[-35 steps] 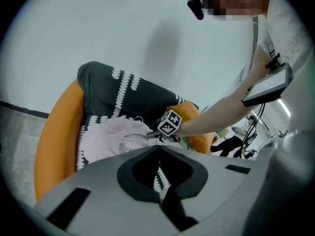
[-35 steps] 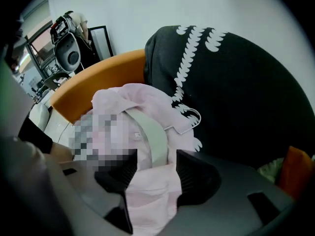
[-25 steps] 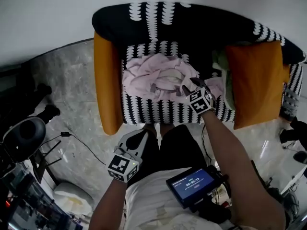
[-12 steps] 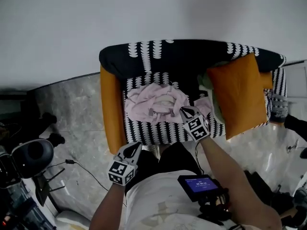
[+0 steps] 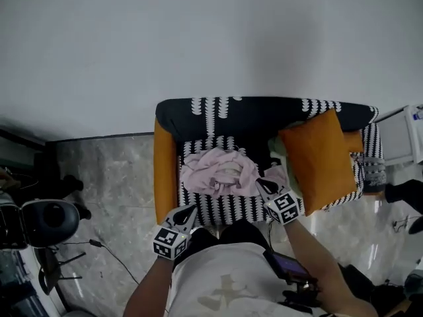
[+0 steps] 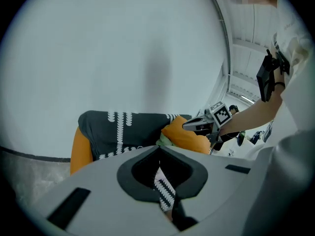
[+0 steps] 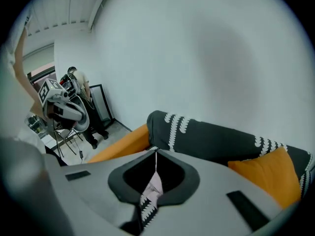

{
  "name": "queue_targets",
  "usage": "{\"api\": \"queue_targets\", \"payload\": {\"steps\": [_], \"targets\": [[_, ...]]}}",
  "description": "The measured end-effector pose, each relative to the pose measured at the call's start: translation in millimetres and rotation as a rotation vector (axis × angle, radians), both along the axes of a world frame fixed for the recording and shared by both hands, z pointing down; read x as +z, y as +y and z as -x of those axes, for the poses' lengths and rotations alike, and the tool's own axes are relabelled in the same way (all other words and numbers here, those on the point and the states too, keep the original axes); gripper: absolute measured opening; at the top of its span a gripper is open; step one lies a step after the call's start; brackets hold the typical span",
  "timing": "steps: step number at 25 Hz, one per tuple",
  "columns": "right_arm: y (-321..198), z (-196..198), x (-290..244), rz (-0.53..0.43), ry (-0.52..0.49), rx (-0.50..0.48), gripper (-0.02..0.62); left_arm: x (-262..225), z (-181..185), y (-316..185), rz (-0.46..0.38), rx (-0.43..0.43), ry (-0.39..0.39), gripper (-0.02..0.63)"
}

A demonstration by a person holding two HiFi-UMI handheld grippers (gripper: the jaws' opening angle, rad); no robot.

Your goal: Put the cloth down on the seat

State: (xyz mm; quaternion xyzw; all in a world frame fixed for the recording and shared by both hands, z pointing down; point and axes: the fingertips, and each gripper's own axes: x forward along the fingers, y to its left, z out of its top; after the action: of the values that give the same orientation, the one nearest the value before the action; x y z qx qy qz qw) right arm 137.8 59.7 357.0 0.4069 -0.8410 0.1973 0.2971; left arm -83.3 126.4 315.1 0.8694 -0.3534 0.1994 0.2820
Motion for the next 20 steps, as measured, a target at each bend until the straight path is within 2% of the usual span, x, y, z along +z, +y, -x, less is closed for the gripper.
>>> {"api": "queue_targets", "payload": {"steps": [4,10,16,20], "targets": [[6,4,-38,-0.058,-0.075,0.022,0.02,-26,3,-5,-0.066,-0.01,0.014,0.011],[24,21,-83,-0.095,-0.247,0.053,0.018,-51,11,1,-0.116,-0.003,0.037,0.011],[46,40,-123,-0.177,-0.294,-0.02,0.015,-64,11,4,-0.145,0.022,0.062,0.011],[61,46,-138,-0.216,-0.31,-0.032,0.015,-71,8,9,-0.167,0.042,0.074,0.011]]}}
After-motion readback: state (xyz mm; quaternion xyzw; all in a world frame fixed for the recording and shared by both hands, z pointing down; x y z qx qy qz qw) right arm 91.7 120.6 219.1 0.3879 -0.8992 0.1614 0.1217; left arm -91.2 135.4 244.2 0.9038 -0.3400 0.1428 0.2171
